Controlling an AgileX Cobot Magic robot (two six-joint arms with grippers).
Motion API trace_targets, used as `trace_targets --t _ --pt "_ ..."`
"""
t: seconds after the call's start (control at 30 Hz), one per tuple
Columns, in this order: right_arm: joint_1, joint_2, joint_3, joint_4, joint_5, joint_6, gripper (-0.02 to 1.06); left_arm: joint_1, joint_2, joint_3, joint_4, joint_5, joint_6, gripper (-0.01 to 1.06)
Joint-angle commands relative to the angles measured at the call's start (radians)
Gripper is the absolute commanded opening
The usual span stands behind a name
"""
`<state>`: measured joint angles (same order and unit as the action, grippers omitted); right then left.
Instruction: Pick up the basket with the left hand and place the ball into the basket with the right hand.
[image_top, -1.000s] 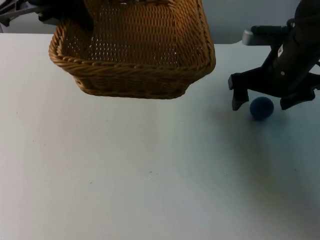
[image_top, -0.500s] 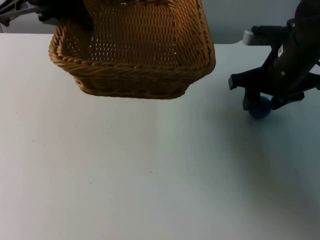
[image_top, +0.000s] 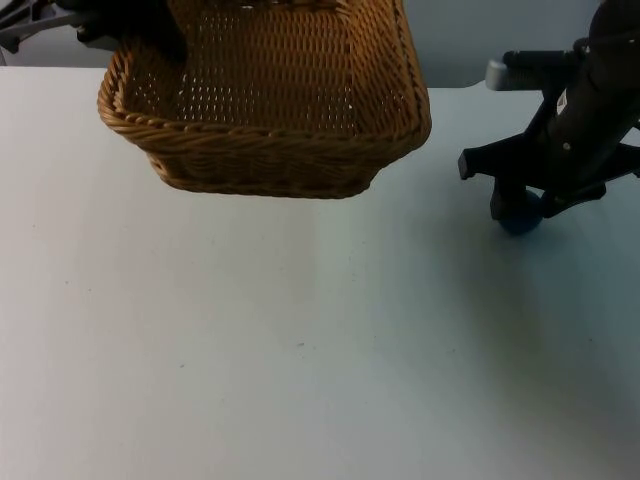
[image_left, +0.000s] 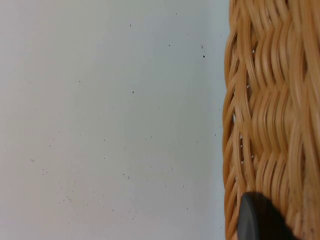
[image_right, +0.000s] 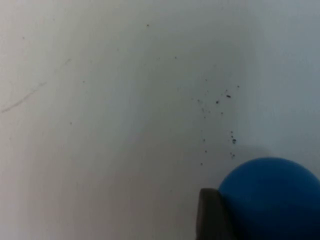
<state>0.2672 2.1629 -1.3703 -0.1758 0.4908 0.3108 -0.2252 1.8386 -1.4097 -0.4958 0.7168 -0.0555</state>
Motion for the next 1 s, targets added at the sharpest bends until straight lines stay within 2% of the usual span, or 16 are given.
trace_targets --t 0.0,0.03,0.07,0.2,0.57,0.97 --pt "0.001 -0.005 -0.008 -0.011 -0.008 0.004 0.44 -0.003 -0.021 0.001 -0.018 -0.014 -0.007 0.00" --pt "0.001 -0.005 -0.008 -0.011 -0.008 0.004 0.37 -0.003 -0.021 0.001 -0.018 -0.014 -0.007 0.00" --pt "0.001 -0.005 -0.008 -0.011 -0.008 0.004 0.37 -0.003 -0.021 0.001 -0.018 -0.014 -0.007 0.00" --pt "0.001 -0.005 -0.008 -0.011 -0.008 0.018 0.00 -0.003 -0.021 0.001 -0.018 -0.014 -0.007 0.00" --pt "0.001 -0.022 -0.008 -0.012 0.018 0.024 0.00 -0.003 -0.021 0.001 -0.016 -0.014 -0.007 0.00" --pt "0.013 -0.238 -0.008 -0.076 0.082 0.022 0.00 -0.003 -0.021 0.001 -0.014 -0.019 -0.007 0.00"
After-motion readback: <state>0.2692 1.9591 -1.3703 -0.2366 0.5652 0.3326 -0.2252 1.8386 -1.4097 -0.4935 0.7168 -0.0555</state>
